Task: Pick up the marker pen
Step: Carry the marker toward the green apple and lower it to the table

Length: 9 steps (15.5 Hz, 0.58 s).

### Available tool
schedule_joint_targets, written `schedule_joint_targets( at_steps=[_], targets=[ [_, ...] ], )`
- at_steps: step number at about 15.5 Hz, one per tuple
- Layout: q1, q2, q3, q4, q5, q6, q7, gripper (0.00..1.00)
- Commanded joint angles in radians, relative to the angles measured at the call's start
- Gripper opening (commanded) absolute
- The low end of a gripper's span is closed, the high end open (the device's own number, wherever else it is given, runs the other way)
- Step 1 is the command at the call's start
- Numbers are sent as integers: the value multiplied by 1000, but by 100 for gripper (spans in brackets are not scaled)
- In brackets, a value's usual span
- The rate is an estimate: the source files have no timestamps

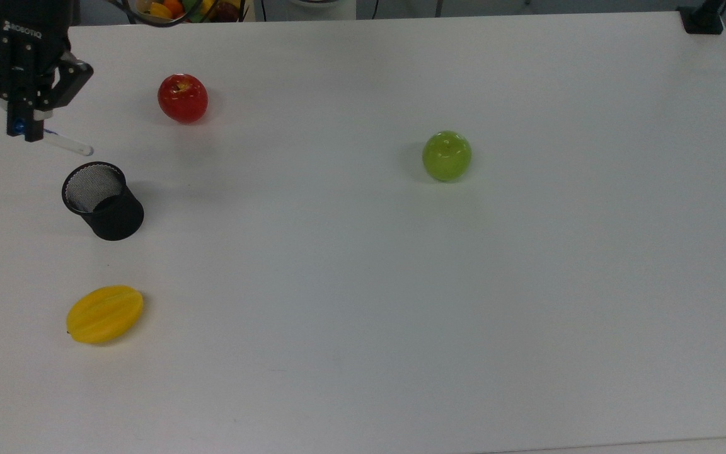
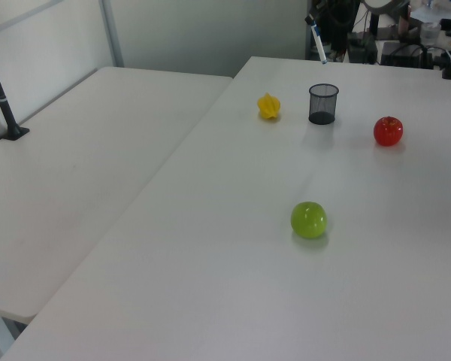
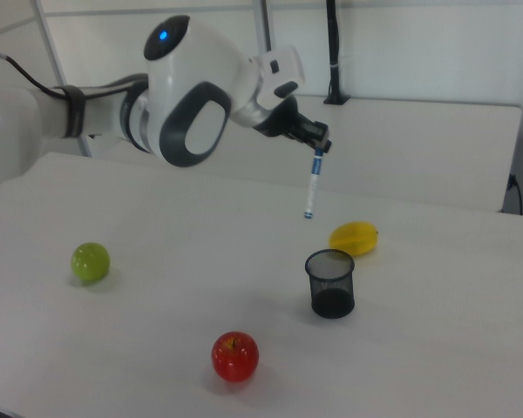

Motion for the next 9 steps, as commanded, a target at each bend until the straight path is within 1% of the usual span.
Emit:
schedule_joint_targets(
  at_steps=[1,5,7,9],
  targets=[
    [59,-24,38,24,51,-98,67,0],
    [88,-4,139,19,51,-134,184,0],
    [94,-4,187,24,53,-231,205,0],
    [95,-4,247,22,54,-312,207,0]
  ],
)
